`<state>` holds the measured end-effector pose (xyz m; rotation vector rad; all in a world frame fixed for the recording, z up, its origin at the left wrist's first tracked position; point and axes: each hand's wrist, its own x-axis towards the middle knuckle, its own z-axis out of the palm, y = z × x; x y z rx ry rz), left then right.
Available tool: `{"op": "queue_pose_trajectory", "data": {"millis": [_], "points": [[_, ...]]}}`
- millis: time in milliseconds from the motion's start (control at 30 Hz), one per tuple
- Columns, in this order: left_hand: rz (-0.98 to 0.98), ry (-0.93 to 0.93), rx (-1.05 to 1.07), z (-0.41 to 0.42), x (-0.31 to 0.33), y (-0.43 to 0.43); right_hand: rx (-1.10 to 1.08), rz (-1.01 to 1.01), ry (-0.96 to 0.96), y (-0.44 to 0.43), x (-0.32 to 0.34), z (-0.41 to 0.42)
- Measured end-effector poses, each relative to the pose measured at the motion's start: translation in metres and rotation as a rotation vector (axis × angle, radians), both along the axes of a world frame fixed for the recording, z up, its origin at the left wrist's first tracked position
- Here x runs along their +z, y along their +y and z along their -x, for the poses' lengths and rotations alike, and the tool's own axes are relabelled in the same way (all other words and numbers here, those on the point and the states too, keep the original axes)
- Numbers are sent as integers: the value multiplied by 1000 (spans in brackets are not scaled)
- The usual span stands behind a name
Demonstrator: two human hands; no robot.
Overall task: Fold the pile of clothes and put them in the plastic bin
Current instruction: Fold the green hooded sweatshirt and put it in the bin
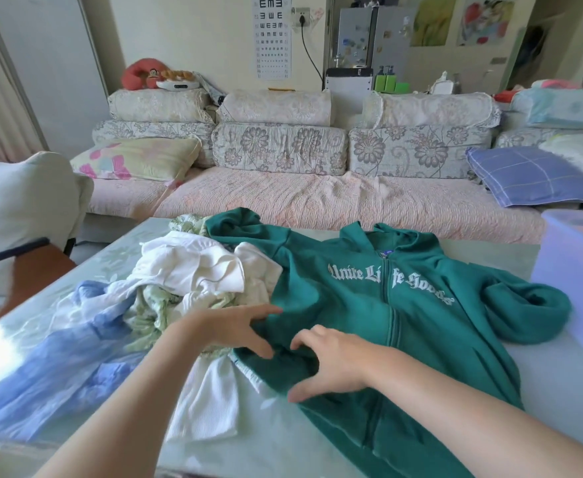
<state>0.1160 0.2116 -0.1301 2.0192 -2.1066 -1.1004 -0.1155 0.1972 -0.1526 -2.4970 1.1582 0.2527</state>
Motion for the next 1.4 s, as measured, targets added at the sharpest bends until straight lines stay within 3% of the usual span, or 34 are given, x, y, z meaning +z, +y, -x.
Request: {"op": "queue_pose_trajectory", "data": {"millis": [67,167,267,333,467,533,667,733,833,900,967,1067,1100,1167,1267,1333,1400], "points": [[37,-150,-61,-6,-3,11,13,46,44,12,-11,2],[270,-242,-46,-4,-7,18,-12,106,5,23,-19,3],[503,-180,100,5,0,25,-78,152,-106,27,-15,5],[560,-37,306,9,11,30,-131,202,-184,27,-8,7],[531,314,746,3,45,40,-141,203,-364,28,11,12],[387,262,859,-6,55,51,-97,158,-425,33,19,14],[-164,-159,526,-20,48,85,-40,0,-317,49,25,15],[-289,-287,392,-20,38,92,6,-72,-202,58,21,15],[-45,-479,137,-6,32,87,10,-109,-136,67,16,15],[135,-279,60,5,28,87,-17,-132,-154,67,15,15],[110,-130,-68,18,23,91,5,-128,-156,68,14,16],[72,-438,-247,30,-1,92,96,-95,-26,72,10,25],[125,-521,-257,30,-7,89,100,-83,36,73,7,30],[329,-514,-189,27,-8,86,79,-79,92,75,3,41],[689,-421,-13,16,5,87,41,-115,-8,79,10,52],[788,-421,29,5,12,89,24,-116,-82,80,14,56],[764,-480,21,-3,16,97,18,-108,-126,81,15,57]]}}
